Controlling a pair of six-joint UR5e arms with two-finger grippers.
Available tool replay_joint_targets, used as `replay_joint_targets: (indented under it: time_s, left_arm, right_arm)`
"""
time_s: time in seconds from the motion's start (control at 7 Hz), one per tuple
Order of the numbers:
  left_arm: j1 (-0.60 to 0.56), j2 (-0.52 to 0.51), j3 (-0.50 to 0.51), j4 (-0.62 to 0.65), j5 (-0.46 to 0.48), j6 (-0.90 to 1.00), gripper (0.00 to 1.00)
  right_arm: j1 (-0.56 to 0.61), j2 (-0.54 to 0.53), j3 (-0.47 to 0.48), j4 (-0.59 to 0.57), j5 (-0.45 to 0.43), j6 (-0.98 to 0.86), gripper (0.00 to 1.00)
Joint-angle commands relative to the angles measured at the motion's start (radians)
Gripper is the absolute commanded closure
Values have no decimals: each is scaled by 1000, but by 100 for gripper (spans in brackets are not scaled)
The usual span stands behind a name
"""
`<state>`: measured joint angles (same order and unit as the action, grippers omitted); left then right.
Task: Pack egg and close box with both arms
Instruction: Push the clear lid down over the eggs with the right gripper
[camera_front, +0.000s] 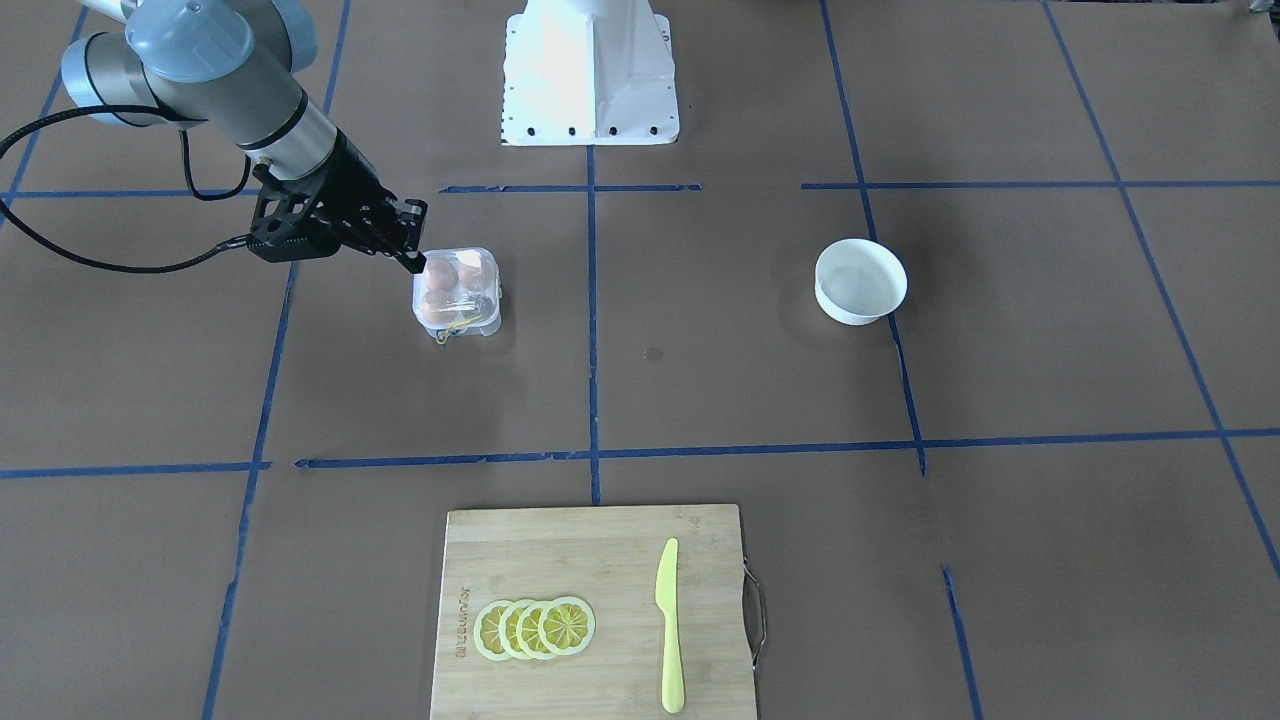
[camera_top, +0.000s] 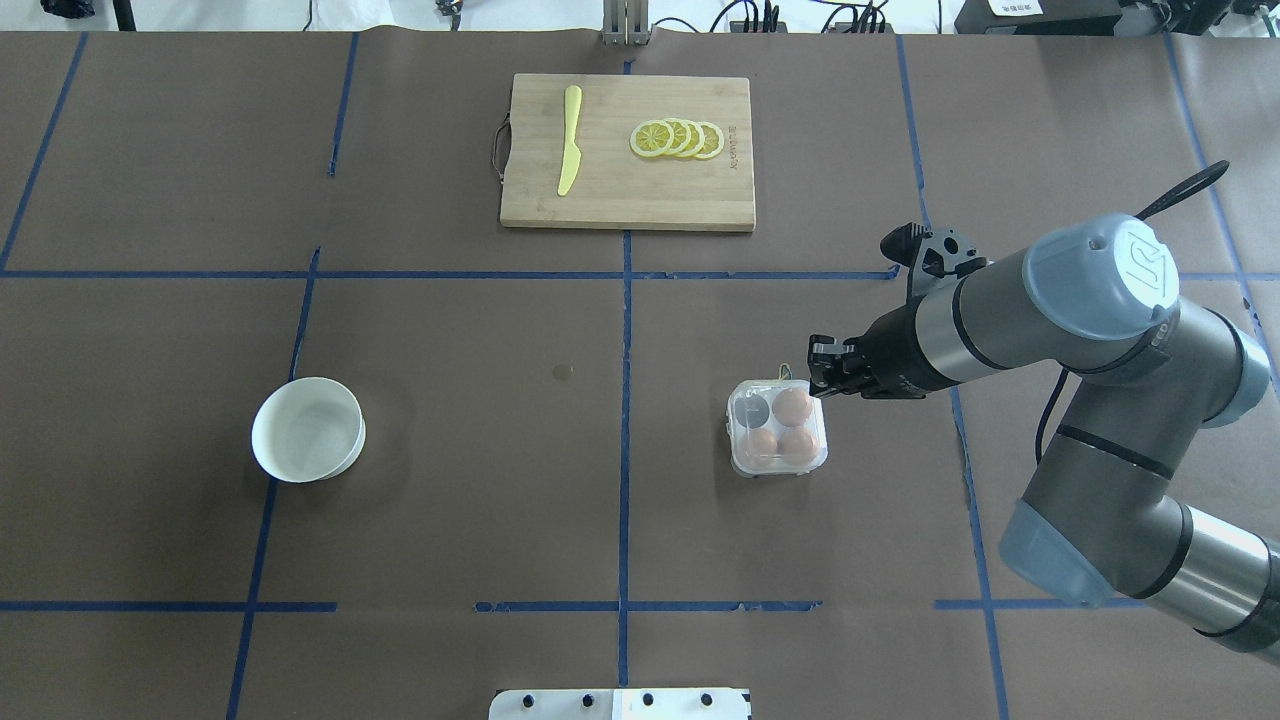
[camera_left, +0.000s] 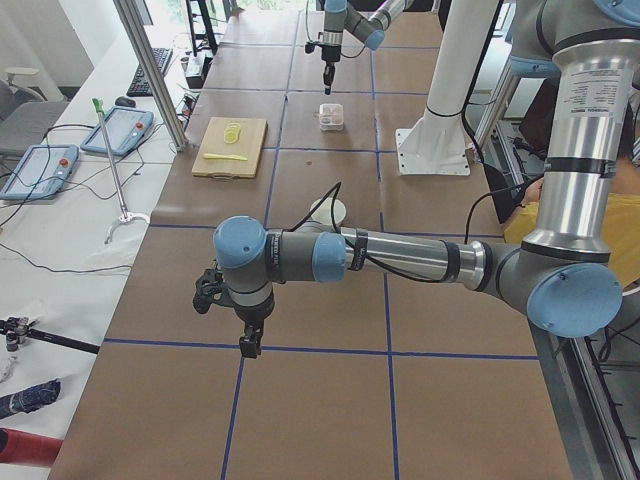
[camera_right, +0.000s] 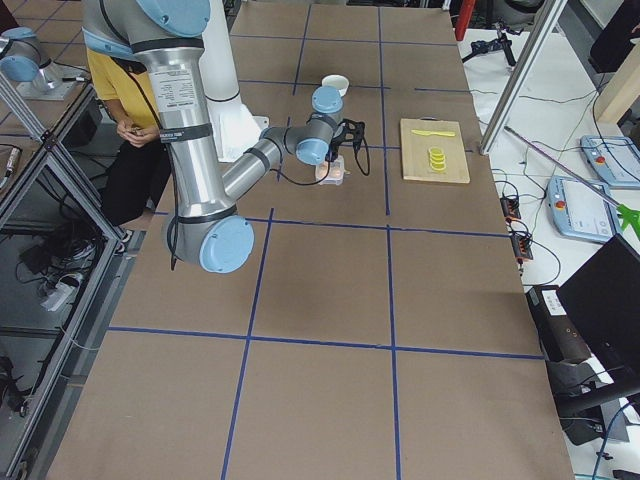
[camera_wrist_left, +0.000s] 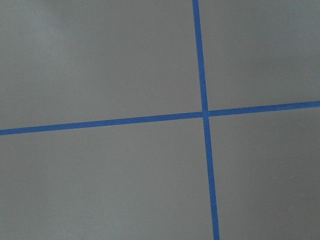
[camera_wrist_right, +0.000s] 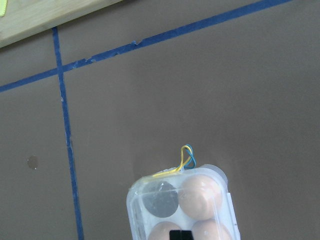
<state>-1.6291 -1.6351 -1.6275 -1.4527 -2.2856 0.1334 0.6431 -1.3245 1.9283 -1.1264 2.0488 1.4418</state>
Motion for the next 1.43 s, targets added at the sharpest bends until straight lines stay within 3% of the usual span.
replay_joint_targets:
  time_s: [0.0, 0.43, 1.14, 1.29]
  left_arm:
    - [0, 0, 0, 0, 0, 0, 0]
    - [2, 0, 3, -17, 0, 2, 0]
    - [5, 4, -5, -37, 0, 2, 0]
    - [5, 9, -3, -57, 0, 2, 0]
  right_arm:
    - [83, -1, 15, -141, 48, -77, 86]
    - [261, -19, 23, -433, 68, -512, 77]
    - [689, -351, -3, -472, 136, -1316, 69]
    - [743, -392, -26, -470, 142, -1392, 68]
